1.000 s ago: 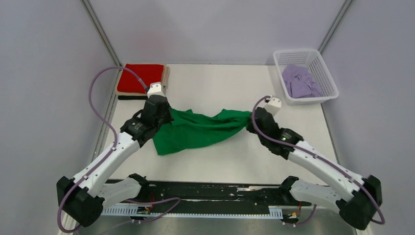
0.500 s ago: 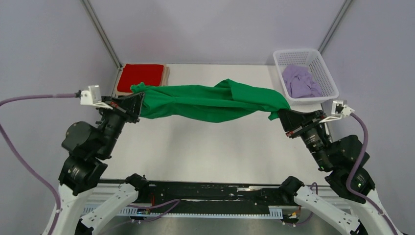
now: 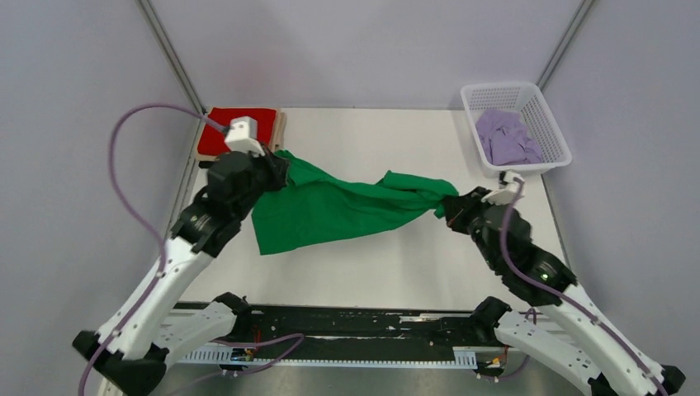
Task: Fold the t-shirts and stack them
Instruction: Flatten out the tshirt
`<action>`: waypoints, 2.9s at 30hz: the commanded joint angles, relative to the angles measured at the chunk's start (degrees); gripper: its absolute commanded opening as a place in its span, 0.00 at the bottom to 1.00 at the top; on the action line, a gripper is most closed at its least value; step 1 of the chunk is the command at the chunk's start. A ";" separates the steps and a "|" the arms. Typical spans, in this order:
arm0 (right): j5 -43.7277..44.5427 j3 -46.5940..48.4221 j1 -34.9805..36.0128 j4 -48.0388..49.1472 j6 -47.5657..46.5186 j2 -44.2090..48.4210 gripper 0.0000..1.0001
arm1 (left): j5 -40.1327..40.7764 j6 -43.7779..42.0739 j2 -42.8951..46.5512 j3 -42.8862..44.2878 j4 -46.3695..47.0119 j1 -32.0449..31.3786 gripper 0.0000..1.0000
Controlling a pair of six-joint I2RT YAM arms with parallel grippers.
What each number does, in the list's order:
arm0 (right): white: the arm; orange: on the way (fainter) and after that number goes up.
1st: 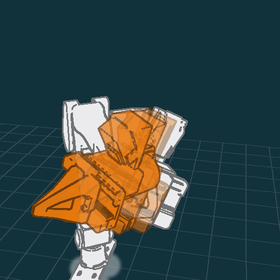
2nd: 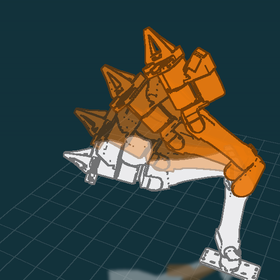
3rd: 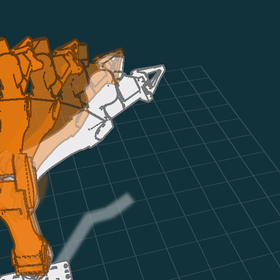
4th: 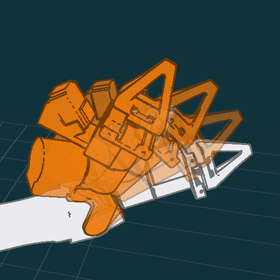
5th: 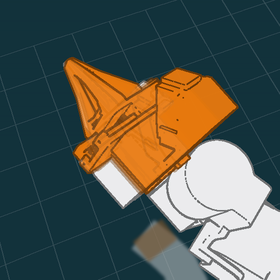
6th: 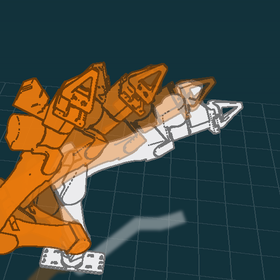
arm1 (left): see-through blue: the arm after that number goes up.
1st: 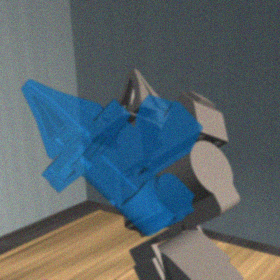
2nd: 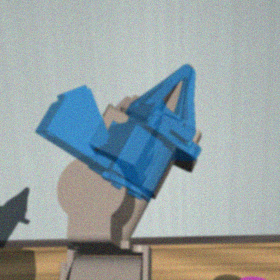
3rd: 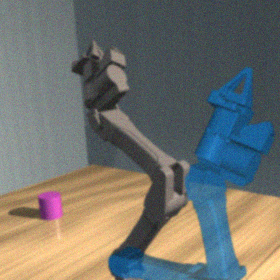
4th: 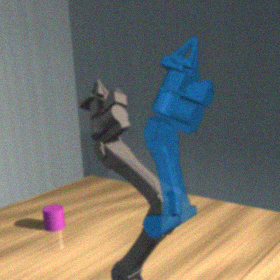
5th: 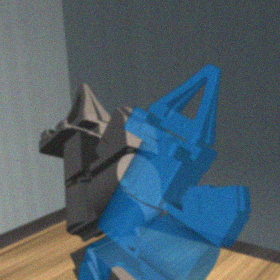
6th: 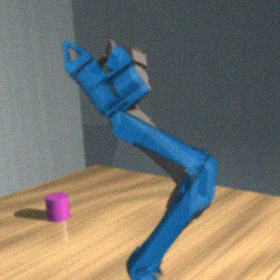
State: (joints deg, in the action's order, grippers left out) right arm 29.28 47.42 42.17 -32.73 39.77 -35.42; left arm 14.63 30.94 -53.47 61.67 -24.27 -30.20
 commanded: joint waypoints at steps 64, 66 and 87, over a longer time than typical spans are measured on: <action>-23.11 -14.37 -4.53 10.24 4.56 -30.95 0.65 | -4.52 10.78 -10.77 -13.95 -8.38 0.67 0.00; -21.47 -14.22 -2.97 10.25 5.15 -32.63 0.64 | -4.78 10.88 -10.48 -14.36 -8.63 0.66 0.00; -13.33 -6.28 6.43 7.64 2.52 -33.35 0.61 | -2.82 11.67 -9.58 -16.79 -9.38 0.66 0.00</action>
State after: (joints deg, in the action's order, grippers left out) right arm 15.51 37.76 48.36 -28.38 44.62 -65.93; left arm 10.39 41.87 -64.77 45.15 -34.04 -29.45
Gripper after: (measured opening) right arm 0.611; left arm 0.018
